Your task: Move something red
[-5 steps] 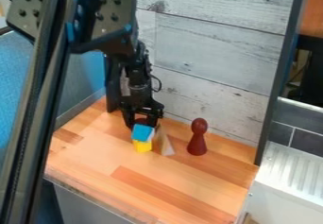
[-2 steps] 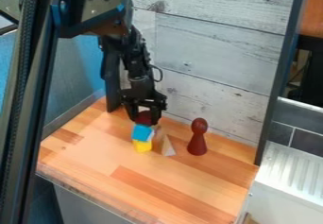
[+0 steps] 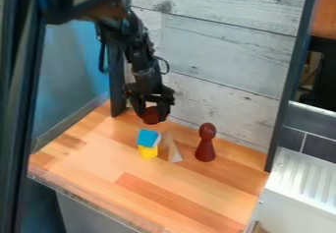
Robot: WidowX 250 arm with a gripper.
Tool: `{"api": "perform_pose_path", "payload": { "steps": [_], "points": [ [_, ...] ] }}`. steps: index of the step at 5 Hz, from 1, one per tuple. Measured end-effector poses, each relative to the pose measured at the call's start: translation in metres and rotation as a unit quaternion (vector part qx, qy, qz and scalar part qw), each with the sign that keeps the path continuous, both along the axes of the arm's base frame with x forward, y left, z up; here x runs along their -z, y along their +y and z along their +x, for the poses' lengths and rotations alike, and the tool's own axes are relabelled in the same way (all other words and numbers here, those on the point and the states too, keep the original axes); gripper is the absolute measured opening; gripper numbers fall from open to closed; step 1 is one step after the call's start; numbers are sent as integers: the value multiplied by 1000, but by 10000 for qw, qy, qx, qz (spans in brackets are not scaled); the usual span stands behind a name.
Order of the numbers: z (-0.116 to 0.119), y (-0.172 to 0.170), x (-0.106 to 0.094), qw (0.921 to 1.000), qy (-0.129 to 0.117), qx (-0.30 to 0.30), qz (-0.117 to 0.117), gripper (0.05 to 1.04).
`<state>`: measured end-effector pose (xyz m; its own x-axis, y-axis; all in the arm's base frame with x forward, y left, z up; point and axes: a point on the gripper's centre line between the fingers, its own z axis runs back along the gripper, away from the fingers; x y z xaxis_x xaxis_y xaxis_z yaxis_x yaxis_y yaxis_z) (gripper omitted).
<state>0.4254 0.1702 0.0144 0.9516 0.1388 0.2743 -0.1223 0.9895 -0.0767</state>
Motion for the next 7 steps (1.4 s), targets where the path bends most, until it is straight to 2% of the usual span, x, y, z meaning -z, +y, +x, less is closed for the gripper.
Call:
{"api": "perform_pose_path", "payload": {
  "steps": [2, 4, 5, 6, 7],
  "points": [
    [-15, -7, -17, 9994, -255, 216, -121, 779],
    [-40, -21, -29, 9970, -272, 698, -201, 779],
    [-54, -31, -28, 9952, -192, 945, -181, 779],
    [-64, -58, -17, 9903, -54, 1388, -55, 779],
    [-70, -87, 2, 9825, -17, 1851, 179, 779]
  ]
}}
